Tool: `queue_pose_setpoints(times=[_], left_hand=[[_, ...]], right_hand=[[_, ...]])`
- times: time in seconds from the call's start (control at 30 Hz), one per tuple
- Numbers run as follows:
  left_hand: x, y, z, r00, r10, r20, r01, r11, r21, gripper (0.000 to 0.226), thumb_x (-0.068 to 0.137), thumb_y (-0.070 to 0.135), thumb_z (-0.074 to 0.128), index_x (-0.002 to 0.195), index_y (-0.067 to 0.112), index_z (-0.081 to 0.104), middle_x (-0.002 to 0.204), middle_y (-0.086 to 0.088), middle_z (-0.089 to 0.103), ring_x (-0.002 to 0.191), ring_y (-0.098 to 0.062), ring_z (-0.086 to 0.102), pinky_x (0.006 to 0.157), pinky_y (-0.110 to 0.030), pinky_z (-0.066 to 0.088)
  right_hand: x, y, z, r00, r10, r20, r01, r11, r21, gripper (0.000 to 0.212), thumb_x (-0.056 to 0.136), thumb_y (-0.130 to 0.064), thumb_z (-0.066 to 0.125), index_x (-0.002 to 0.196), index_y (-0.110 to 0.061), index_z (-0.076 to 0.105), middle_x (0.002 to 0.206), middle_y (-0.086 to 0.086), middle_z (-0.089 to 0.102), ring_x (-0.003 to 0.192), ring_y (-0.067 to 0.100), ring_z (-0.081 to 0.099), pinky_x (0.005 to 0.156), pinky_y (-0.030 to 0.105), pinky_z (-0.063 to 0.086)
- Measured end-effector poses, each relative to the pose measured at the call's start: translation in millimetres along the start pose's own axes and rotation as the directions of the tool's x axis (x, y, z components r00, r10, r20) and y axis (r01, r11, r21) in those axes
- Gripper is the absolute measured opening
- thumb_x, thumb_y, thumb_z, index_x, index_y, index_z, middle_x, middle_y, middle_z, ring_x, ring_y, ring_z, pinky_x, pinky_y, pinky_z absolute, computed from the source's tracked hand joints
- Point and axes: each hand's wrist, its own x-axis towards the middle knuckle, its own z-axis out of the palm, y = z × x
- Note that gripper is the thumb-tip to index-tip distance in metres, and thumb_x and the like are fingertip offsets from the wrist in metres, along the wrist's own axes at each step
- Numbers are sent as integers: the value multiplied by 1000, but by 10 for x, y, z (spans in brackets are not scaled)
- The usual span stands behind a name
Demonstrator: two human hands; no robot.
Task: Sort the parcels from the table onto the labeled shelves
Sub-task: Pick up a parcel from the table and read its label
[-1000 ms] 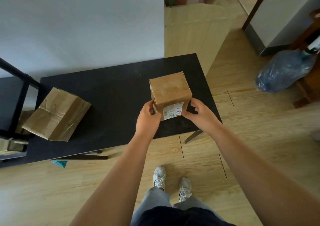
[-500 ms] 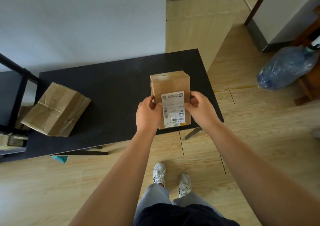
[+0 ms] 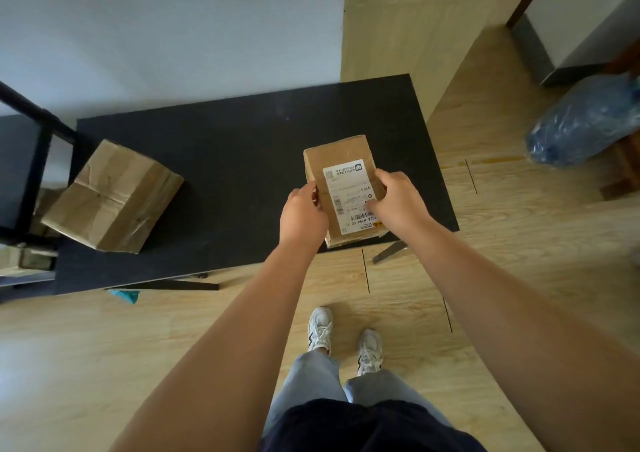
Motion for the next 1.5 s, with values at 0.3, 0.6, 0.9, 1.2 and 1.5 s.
queue_pose_setpoints(times=[0.3,0.6,0.9,1.2,1.5], left_hand=[[147,95,-274,935,286,211,-350,635,688,84,90,4,62,158,24,16,168,-3,7,154,-27,5,122,-47,15],[261,66,-252,891,374,256,-401,387,830,72,94,31,64,155,24,25,162,-4,26,151,-27,18,122,-48,12],[77,114,-150,897,415,154,-340,425,839,47,98,50,48,132,18,56,134,-4,57,133,-25,46,122,-45,18],[124,-3,-249,903,380,203,-391,527,755,47,103,25,42,149,18,38,157,-6,35,148,-24,27,123,-44,16],[-95,166,-96,900,401,172,-361,464,809,20,87,9,58,103,15,68,102,-3,66,96,-22,59,89,-32,44]], right_hand=[[-37,68,50,999,-35,-39,35,999,12,59,89,-15,69,143,-21,47,136,3,54,118,20,58,78,24,50],[-155,9,11,982,-140,-124,118,978,-170,48,93,-22,63,139,-15,52,135,5,52,122,21,50,98,38,50],[-317,-18,99,962,-272,4,245,859,-450,45,94,-28,58,137,-18,52,136,6,54,124,23,50,102,38,40],[-293,35,30,949,-307,72,284,732,-619,54,91,-15,63,141,-26,48,140,4,49,127,22,45,101,35,41],[-166,25,-141,959,-284,11,227,740,-634,51,88,-9,64,137,-20,56,133,6,56,121,24,51,102,37,42]])
